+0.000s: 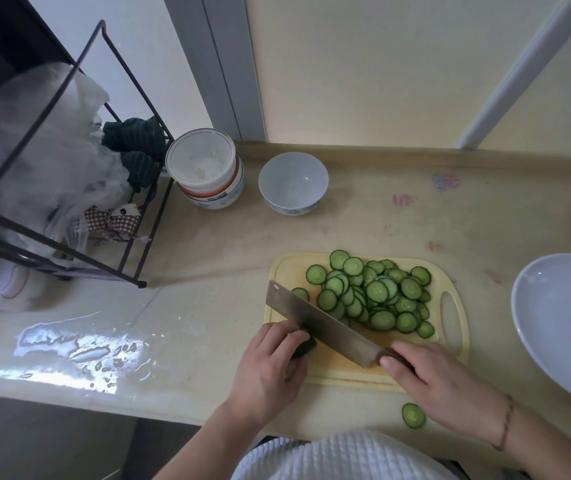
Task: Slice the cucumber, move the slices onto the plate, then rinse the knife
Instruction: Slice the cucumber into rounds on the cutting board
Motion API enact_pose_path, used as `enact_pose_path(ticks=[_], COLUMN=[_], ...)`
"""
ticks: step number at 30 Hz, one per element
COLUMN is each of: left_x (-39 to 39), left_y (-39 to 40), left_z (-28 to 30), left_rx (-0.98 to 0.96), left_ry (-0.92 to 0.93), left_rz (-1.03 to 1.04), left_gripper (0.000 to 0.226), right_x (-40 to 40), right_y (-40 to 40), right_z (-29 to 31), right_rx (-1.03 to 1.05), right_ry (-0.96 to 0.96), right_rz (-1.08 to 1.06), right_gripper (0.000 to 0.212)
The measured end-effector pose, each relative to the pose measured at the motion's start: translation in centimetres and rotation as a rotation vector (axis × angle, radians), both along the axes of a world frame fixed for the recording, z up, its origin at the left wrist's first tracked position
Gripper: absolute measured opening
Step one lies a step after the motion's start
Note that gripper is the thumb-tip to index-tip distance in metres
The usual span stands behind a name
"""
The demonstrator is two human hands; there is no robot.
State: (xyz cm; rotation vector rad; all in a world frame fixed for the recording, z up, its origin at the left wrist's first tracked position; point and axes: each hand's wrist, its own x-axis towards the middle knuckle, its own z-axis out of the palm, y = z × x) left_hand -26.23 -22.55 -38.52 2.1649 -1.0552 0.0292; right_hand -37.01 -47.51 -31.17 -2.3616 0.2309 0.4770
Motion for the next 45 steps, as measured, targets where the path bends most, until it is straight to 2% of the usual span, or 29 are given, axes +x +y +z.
enact_pose_path(ticks=[10,15,17,23,33,42,45], left_x=[0.1,0.3,0.5,0.9,1.1,1.1,1.1], left_y=[-0.3,-1.7,-2.0,-1.9,-2.4,-2.5,-2.4], left_z=[0.0,-0.2,-0.5,-1.1,-1.2,-1.7,-2.0], left_rx=[-0.017,-0.044,-0.051,-0.090,-0.090,-0.096,-0.096], left_ry=[-0.009,-0.100,-0.118,-0.148,-0.199,-0.212,-0.209], left_rz=[-0.009,-0.025,-0.035,-0.059,-0.088,-0.094,-0.084], left_gripper=[0.050,0.022,0.018,0.016,0.041,0.039,0.032], right_x=[0.1,0.1,0.4,0.3,-1.5,-1.2,-0.6], right_y=[0.1,2.4,3.2,4.4,4.5,4.3,4.3], right_z=[0.4,1.1,1.1,1.4,3.6,3.1,2.4], right_rx=[-0.002,0.092,0.148,0.146,0.082,0.070,0.080], right_ry=[0.031,0.095,0.124,0.086,0.007,0.036,0.040], right_rz=[-0.118,-0.156,-0.178,-0.165,-0.190,-0.153,-0.138], right_gripper=[0.044,0.047,0.043,0.036,0.045,0.043,0.041])
